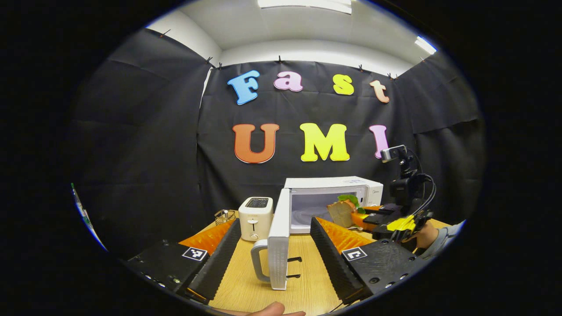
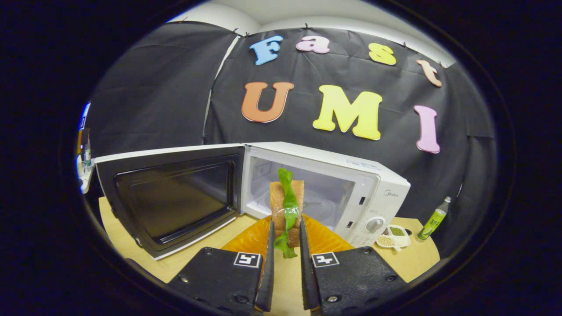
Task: Open the microwave oven with the left hand, put the food in, and close the microwave oven.
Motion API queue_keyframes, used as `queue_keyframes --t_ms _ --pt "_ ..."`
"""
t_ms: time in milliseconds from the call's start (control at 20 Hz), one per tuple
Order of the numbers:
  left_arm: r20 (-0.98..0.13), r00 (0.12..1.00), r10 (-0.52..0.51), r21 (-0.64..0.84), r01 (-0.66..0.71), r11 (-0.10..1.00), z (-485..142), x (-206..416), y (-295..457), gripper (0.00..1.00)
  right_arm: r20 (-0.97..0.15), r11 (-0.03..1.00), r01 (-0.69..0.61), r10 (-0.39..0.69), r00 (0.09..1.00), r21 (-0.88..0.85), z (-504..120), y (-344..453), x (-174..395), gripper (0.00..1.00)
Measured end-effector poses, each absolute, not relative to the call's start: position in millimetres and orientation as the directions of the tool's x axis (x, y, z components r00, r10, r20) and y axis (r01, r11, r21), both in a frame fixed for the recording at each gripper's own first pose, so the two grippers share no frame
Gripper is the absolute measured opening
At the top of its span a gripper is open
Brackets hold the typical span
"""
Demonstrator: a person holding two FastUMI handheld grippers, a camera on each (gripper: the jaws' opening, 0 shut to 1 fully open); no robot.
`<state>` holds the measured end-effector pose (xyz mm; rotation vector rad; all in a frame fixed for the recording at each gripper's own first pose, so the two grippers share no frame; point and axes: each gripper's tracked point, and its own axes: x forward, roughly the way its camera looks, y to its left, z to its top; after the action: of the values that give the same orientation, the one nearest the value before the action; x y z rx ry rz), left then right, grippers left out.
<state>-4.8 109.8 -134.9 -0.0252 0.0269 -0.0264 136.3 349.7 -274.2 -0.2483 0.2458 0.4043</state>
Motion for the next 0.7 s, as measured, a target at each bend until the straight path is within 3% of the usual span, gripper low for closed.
queue_keyframes --t_ms 150,200,500,700 --pt "0.007 0.999 -0.039 -0.019 0.039 0.999 -132.7 -6.6 109.6 0.95 -0.246 0.908 -0.390 0.346 0.905 -0.155 -283.3 369.6 159.3 0.22" --pt "0.016 0.999 -0.045 -0.013 0.045 0.999 -133.5 -5.7 108.1 0.95 -0.227 0.915 -0.377 0.341 0.912 -0.144 -283.9 376.8 166.8 0.29" --pt "0.037 0.999 -0.019 0.007 0.019 1.000 -137.6 -3.0 112.6 0.95 -0.204 0.956 -0.280 0.291 0.935 0.081 -299.0 400.3 226.6 0.29" --pt "-0.015 1.000 0.022 -0.004 -0.022 1.000 -145.3 -5.3 119.7 0.95 -0.231 0.949 -0.183 0.245 0.942 0.258 -313.8 407.5 273.7 0.29"
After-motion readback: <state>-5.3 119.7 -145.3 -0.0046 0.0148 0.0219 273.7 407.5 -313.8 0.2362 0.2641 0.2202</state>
